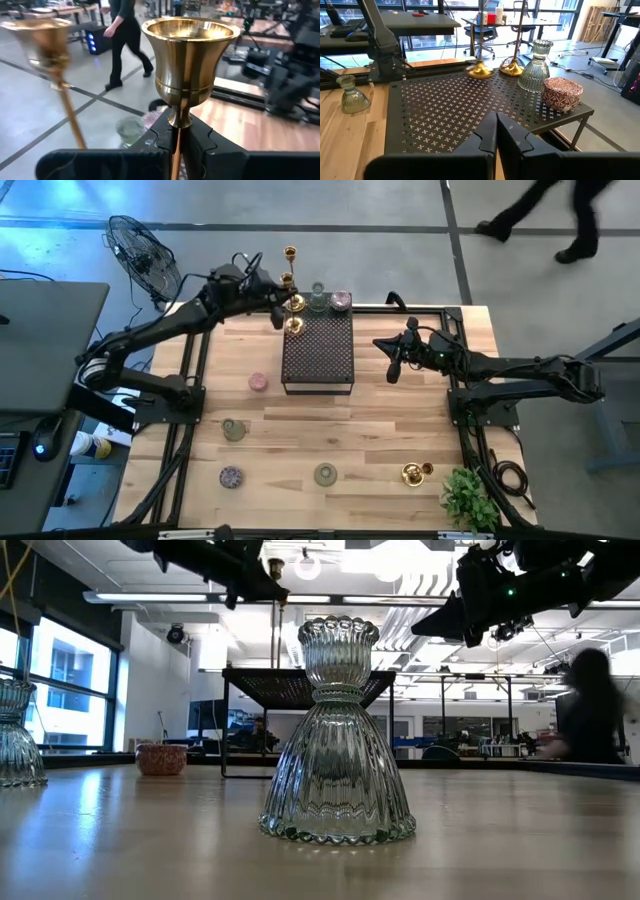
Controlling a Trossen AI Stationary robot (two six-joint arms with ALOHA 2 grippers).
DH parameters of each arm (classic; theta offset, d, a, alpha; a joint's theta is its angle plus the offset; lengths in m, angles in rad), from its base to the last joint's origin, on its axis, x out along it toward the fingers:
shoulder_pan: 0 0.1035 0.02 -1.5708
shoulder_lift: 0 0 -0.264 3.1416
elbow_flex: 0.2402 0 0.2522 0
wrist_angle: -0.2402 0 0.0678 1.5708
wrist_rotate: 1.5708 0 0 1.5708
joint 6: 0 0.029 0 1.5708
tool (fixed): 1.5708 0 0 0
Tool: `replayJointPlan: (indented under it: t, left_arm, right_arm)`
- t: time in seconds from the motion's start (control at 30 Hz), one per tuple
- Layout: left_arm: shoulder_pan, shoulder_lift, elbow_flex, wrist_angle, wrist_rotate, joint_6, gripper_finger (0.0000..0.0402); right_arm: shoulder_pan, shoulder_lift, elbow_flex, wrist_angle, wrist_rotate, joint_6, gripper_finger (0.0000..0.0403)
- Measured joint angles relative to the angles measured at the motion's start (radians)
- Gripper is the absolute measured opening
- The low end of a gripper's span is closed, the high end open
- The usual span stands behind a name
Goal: Pick & Place candle stick holders
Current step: Put the top gold candle holder on the shelf
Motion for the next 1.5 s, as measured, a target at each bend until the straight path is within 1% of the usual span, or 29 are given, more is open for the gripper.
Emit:
replayJointPlan:
  t: [0.17, 0.73, 1.5]
  left_arm:
    - [0.029, 0.014, 0.0, 0.009, 0.01, -0.001, 0.0014]
    - [0.026, 0.03, -0.001, 0.011, 0.029, -0.012, 0.0014]
    - [0.026, 0.026, -0.001, 0.005, 0.014, -0.027, 0.0015]
  right_arm:
    - [0.0, 0.0, 0.0, 0.0, 0.0, -0.001, 0.0]
    - [-0.001, 0.0, 0.0, 0.0, 0.0, -0.003, 0.0]
    - [-0.001, 0.0, 0.0, -0.001, 0.0, 0.001, 0.0]
